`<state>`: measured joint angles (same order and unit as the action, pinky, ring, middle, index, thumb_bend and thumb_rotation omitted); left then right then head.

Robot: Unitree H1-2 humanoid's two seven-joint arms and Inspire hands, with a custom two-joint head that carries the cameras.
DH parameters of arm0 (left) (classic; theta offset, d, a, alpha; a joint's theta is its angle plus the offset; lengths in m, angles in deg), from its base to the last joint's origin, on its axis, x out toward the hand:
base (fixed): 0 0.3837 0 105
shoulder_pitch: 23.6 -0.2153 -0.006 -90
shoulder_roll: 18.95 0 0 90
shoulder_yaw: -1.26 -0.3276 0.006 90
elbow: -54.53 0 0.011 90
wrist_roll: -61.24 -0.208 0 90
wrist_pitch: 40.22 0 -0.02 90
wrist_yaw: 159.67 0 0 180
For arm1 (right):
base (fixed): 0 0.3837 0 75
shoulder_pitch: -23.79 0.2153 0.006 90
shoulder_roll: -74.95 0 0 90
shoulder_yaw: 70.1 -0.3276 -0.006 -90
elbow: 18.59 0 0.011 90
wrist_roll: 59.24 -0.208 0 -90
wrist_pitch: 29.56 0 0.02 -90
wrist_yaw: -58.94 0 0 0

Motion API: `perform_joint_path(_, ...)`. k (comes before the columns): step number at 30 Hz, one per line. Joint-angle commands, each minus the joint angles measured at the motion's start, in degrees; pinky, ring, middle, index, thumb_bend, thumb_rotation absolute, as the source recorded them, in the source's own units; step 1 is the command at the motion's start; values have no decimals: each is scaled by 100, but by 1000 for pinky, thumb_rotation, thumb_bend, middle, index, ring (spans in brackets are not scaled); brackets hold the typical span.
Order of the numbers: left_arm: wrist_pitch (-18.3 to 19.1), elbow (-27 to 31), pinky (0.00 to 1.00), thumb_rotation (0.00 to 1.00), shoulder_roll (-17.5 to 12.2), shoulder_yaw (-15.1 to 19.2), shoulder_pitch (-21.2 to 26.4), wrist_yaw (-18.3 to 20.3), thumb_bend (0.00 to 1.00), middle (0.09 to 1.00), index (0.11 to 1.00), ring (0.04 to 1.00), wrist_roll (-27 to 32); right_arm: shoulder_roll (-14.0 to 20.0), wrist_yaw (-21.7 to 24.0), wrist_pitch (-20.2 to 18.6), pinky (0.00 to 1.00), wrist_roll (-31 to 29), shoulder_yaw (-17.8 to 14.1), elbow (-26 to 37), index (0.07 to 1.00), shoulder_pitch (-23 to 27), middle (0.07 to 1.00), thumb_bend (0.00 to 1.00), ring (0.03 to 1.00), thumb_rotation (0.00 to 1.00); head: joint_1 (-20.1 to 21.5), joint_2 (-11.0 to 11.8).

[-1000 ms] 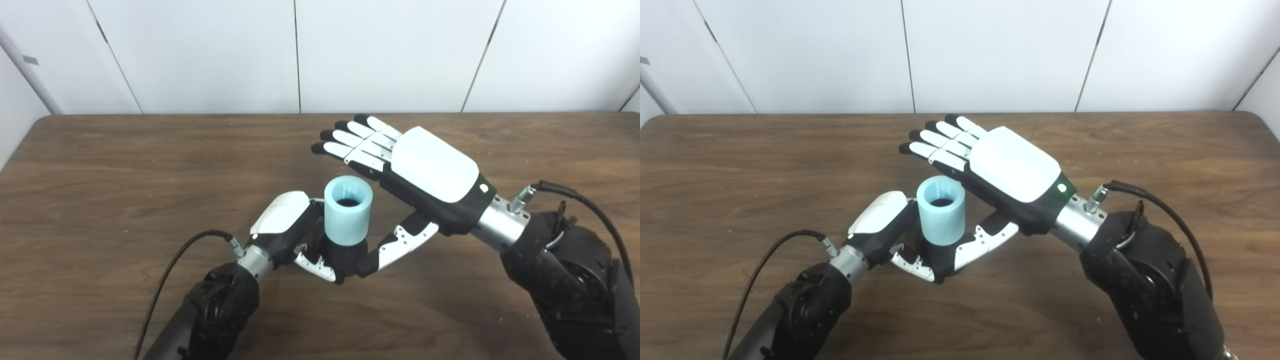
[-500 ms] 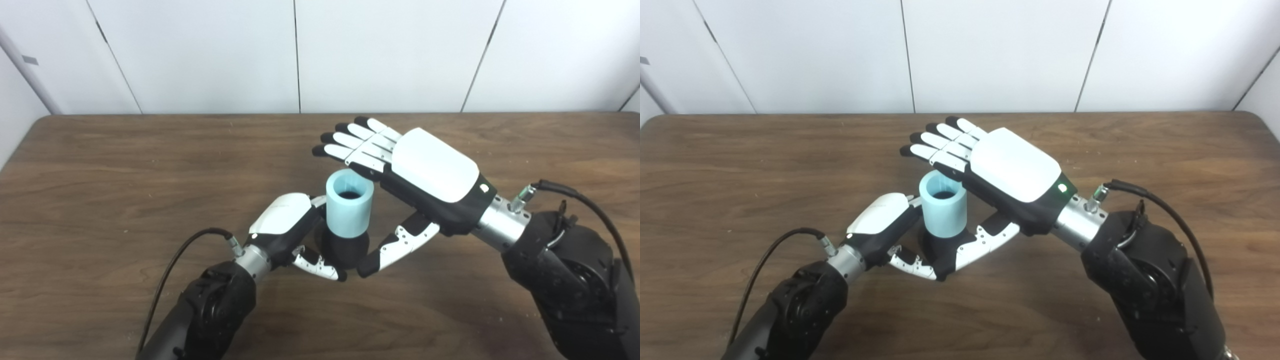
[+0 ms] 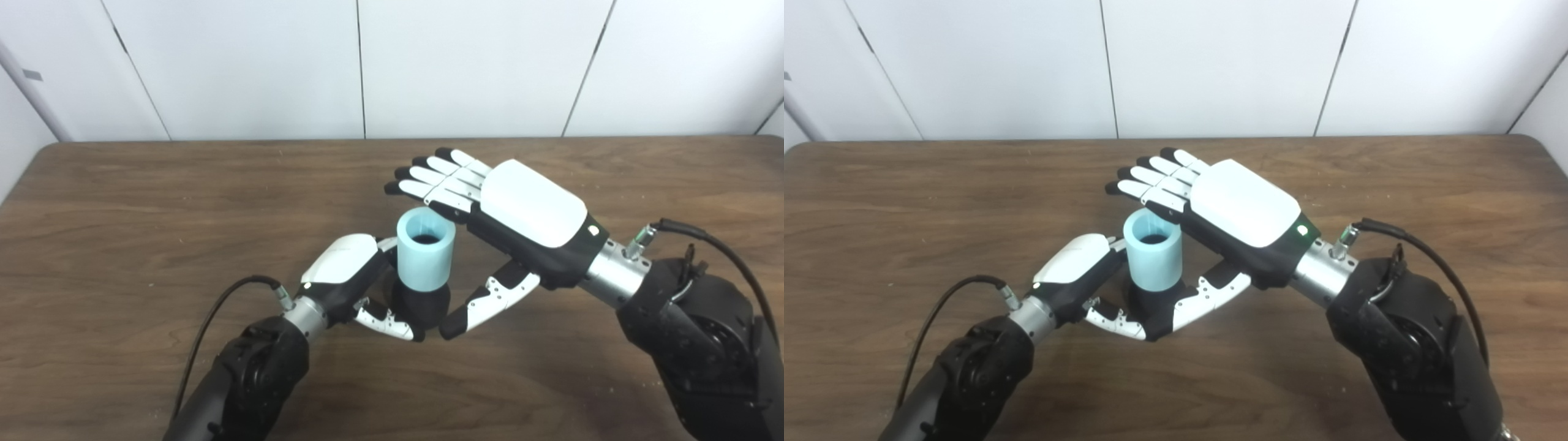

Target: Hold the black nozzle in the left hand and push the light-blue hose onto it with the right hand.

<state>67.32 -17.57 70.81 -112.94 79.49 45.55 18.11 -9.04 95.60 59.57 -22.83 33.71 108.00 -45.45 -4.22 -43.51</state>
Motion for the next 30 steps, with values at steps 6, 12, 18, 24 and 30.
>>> perform_joint_path(6, 235, 400, 951, 274, -75, 380, 151, 91, 853, 893, 876, 903, -42, 53, -116, 45, 1000, -78, -100, -37, 931, 135, 951, 631, 970, 996, -23, 4)
perform_joint_path(12, 322, 605, 928, 263, -74, 594, 194, 222, 846, 878, 858, 890, 102, 51, -109, 27, 1000, -74, -107, -46, 932, 147, 950, 631, 968, 996, 1, 9)
perform_joint_path(18, 562, 822, 815, 250, -110, 814, 285, 440, 844, 861, 854, 854, 345, 69, -124, 49, 1000, -75, -118, -63, 934, 137, 950, 631, 968, 996, 3, 15)
perform_joint_path(24, 841, 1106, 675, 196, -171, 1053, 413, 629, 835, 833, 847, 778, 462, 84, -118, 51, 1000, -72, -134, -57, 934, 141, 950, 631, 968, 995, -6, 15)
perform_joint_path(30, 884, 1204, 731, 197, -314, 1304, 423, 622, 836, 833, 846, 823, 560, 108, -115, 52, 1000, -82, -170, -89, 934, 193, 948, 628, 968, 995, 3, 12)
